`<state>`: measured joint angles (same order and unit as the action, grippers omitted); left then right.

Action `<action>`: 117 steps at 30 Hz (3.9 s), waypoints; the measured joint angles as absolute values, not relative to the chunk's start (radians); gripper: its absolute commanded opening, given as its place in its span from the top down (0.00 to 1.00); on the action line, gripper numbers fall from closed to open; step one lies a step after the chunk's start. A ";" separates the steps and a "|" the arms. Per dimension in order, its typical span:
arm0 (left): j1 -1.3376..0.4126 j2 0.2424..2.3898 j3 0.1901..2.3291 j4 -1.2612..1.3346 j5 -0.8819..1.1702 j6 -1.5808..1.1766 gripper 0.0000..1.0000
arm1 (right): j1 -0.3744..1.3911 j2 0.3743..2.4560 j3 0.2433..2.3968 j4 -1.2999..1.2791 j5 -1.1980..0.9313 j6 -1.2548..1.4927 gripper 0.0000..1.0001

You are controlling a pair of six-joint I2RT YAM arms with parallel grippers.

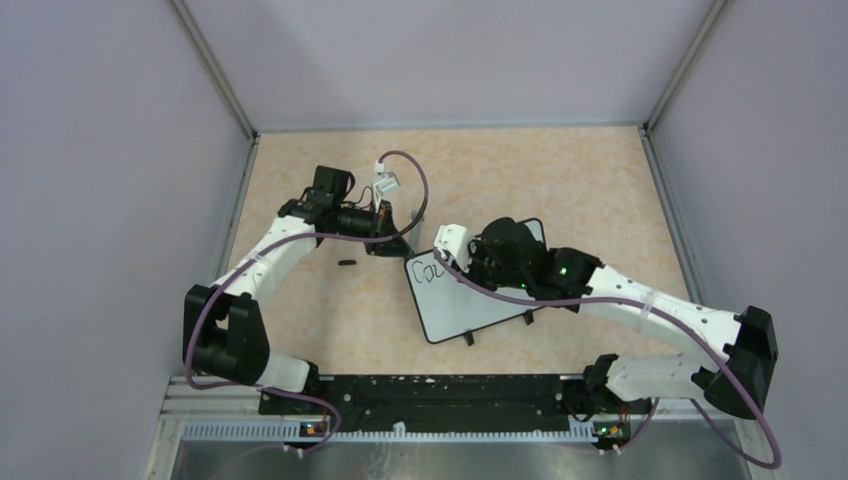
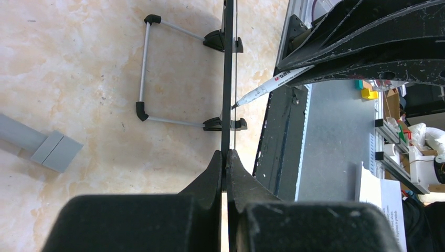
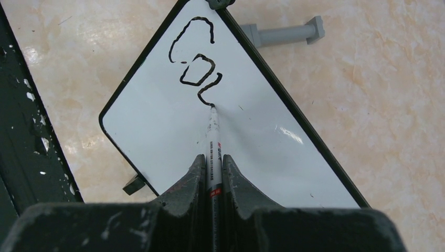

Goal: Write a sentence on the whiteboard

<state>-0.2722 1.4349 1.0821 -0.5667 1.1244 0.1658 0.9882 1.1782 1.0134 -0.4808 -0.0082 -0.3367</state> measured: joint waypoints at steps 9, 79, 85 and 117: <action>-0.271 1.435 1.080 -0.559 1.117 0.166 1.00 | 0.974 1.178 1.017 -0.472 -0.005 -0.327 1.00; -0.270 1.435 1.077 -0.553 1.128 0.162 1.00 | 0.951 1.132 1.010 -0.517 0.000 -0.321 1.00; -0.270 1.435 1.076 -0.553 1.128 0.162 1.00 | 0.947 1.133 1.010 -0.508 0.012 -0.314 1.00; -0.270 1.435 1.075 -0.553 1.131 0.163 1.00 | 0.945 1.173 1.044 -0.479 -0.022 -0.310 1.00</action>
<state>-0.2699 1.4349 1.0748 -0.5526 1.1309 0.1627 0.9455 1.1732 1.0435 -0.4789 -0.0219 -0.3103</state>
